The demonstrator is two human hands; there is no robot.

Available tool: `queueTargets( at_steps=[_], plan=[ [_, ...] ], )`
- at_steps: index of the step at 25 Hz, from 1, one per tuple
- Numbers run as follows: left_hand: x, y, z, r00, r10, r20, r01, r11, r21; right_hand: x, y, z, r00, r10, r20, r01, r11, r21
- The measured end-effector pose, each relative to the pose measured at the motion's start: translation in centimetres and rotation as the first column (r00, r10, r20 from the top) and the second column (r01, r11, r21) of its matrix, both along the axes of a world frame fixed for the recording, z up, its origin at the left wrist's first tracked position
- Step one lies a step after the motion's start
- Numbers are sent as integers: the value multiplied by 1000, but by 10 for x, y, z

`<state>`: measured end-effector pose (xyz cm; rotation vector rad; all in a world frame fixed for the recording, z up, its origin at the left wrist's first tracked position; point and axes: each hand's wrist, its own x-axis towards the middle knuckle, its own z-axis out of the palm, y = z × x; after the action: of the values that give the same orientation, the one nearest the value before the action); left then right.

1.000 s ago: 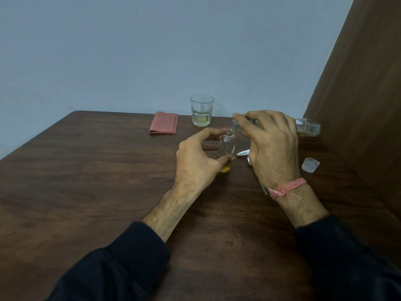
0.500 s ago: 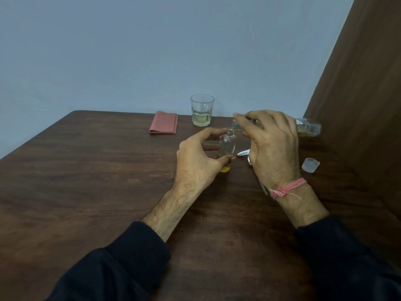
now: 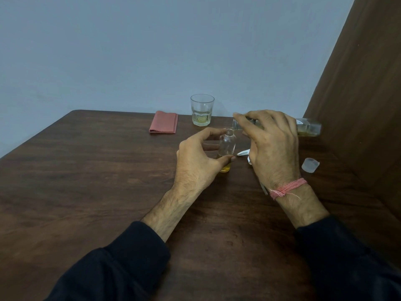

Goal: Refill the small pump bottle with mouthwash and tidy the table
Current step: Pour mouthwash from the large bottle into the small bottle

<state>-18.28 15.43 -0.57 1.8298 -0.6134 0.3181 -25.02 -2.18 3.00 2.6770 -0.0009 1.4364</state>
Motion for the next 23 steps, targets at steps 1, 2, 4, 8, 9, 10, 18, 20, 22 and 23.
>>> queueTargets(
  at_steps=[1, 2, 4, 8, 9, 10, 18, 20, 22, 23],
  plan=[
    [0, 0, 0, 1000, 1, 1, -1, 1000, 1, 0, 0, 0, 1000, 1, 1, -1, 1000, 1],
    [-1, 0, 0, 1000, 2, 3, -2, 1000, 3, 0, 0, 0, 1000, 2, 2, -2, 1000, 1],
    [-1, 1, 0, 1000, 4, 11, -4, 1000, 1, 0, 0, 0, 1000, 6, 1, -6, 1000, 3],
    [-2, 1, 1, 1000, 7, 6, -7, 1000, -1, -1, 0, 1, 1000, 5, 1, -5, 1000, 9],
    [-3, 1, 2, 1000, 7, 3, -7, 1000, 0, -1, 1, 1, 1000, 4, -2, -4, 1000, 10],
    [-3, 1, 2, 1000, 7, 2, -7, 1000, 3, -1, 0, 1, 1000, 3, -4, -3, 1000, 10],
    [-2, 1, 1, 1000, 8, -8, -8, 1000, 0, 0, 0, 1, 1000, -1, -3, 1, 1000, 0],
    [-2, 1, 1, 1000, 11, -8, -11, 1000, 0, 0, 0, 1, 1000, 0, -1, 0, 1000, 0],
    [-2, 1, 1, 1000, 9, -9, -9, 1000, 2, 0, 0, 1, 1000, -1, -3, 1, 1000, 1],
    [-2, 1, 2, 1000, 7, -9, -7, 1000, 1, 0, 0, 1, 1000, -2, -4, 2, 1000, 2]
  ],
)
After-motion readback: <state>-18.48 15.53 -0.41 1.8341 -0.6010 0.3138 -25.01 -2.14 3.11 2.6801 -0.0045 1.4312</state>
